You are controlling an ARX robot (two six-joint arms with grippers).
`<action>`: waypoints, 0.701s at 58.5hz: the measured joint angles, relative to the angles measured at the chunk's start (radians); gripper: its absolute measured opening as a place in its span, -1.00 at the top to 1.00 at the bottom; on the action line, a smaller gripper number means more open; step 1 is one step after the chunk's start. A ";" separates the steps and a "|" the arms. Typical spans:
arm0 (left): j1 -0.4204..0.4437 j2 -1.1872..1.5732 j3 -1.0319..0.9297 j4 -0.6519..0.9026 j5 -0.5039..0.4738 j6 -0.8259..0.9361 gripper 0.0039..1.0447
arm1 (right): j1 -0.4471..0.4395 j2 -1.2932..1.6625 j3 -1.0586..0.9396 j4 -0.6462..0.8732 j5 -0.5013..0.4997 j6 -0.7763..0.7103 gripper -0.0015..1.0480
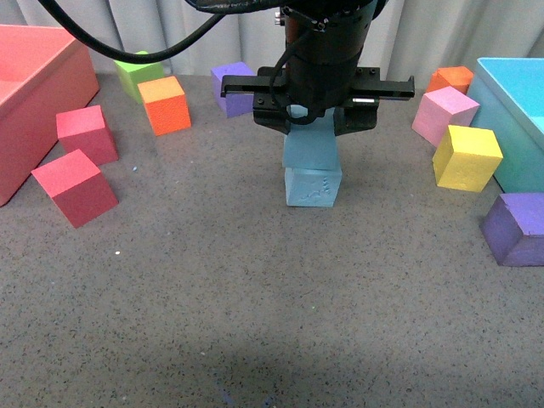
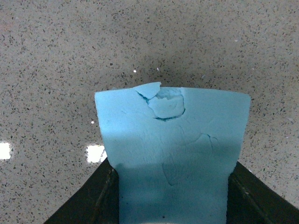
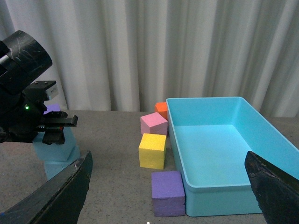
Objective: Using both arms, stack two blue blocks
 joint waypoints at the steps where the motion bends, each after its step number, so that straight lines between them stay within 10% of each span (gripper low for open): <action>1: -0.001 0.001 0.002 -0.002 0.000 0.000 0.14 | 0.000 0.000 0.000 0.000 0.000 0.000 -0.81; 20: -0.008 0.022 0.035 -0.026 -0.017 0.015 0.14 | 0.000 0.000 0.000 0.000 0.000 0.000 -0.81; 41: -0.008 0.019 0.028 -0.018 0.005 0.018 -0.89 | 0.000 0.000 0.000 0.000 0.000 0.000 -0.81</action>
